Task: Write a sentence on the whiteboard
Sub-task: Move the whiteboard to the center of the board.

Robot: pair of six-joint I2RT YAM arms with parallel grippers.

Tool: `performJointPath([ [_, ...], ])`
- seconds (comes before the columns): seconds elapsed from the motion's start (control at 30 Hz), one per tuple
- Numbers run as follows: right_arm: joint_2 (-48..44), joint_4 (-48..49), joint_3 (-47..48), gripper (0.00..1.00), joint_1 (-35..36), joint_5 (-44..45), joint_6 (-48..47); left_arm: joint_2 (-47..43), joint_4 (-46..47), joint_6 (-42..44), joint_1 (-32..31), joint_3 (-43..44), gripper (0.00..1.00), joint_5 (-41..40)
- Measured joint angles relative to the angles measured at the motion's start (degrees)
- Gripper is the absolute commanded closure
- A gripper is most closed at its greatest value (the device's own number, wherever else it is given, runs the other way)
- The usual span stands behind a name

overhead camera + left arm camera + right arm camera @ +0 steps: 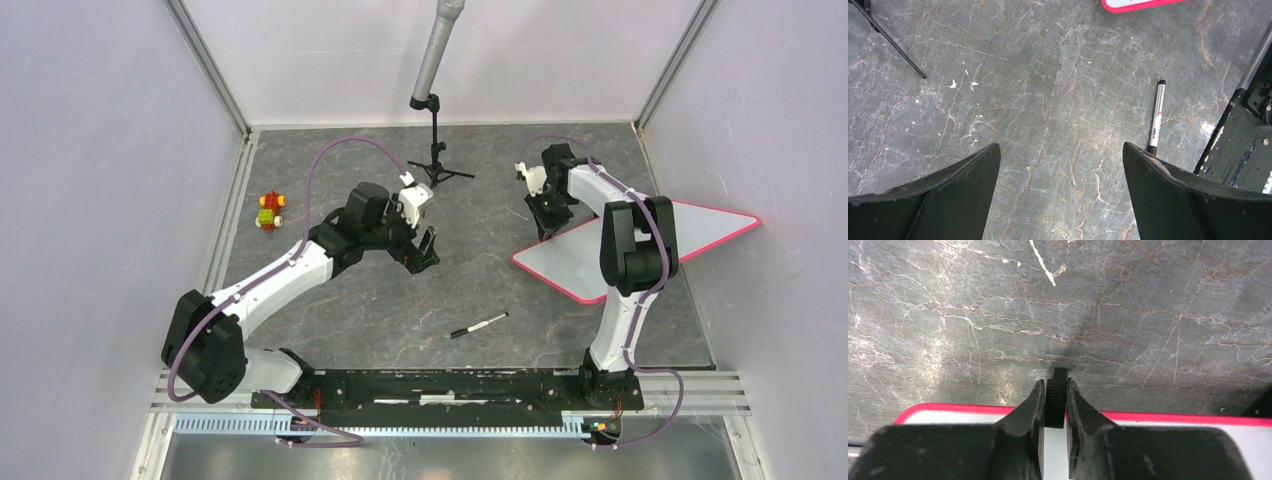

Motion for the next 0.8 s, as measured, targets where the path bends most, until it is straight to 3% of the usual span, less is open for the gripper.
performJointPath([
  [0.13, 0.00, -0.20, 0.00, 1.00, 0.66, 0.55, -0.81, -0.09, -0.37, 0.00, 0.57, 0.00, 0.03, -0.02],
  [0.53, -1.09, -1.88, -1.62, 1.00, 8.83, 3.89, -7.48, -1.14, -1.27, -0.94, 3.50, 0.00, 0.02, 0.20],
  [0.8, -2.75, -1.95, -3.98, 1.00, 18.75, 4.48, -14.01, -3.43, -2.69, -4.87, 8.68, 0.13, 0.02, 1.90],
])
